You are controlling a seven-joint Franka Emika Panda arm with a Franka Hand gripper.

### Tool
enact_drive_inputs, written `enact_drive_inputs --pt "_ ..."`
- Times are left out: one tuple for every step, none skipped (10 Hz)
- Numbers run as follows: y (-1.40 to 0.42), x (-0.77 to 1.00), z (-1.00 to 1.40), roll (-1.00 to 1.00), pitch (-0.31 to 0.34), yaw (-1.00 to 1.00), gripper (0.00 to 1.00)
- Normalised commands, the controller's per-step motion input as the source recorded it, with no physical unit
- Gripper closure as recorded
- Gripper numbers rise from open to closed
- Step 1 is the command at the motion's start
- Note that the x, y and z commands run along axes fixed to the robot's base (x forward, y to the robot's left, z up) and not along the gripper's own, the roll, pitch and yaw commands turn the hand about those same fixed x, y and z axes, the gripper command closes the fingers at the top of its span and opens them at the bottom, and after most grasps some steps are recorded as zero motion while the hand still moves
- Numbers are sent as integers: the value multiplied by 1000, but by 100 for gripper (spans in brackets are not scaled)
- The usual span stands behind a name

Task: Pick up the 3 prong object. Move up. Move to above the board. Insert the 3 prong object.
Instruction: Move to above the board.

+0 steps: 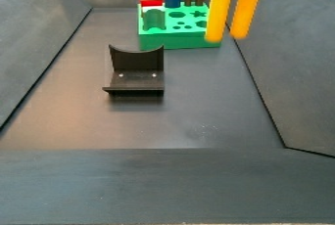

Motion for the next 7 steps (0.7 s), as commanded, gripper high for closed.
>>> enact_drive_inputs --pt "31 -3 564 24 96 -2 100" --pt "22 -2 461 24 97 0 100" --pt "11 1 251 27 94 6 100" --pt "-1000 53 39 206 351 108 100" --pt "-1000 56 26 223 315 104 100" --pt "-1000 53 28 232 256 89 100" --pt "-1000 48 30 113 106 38 100"
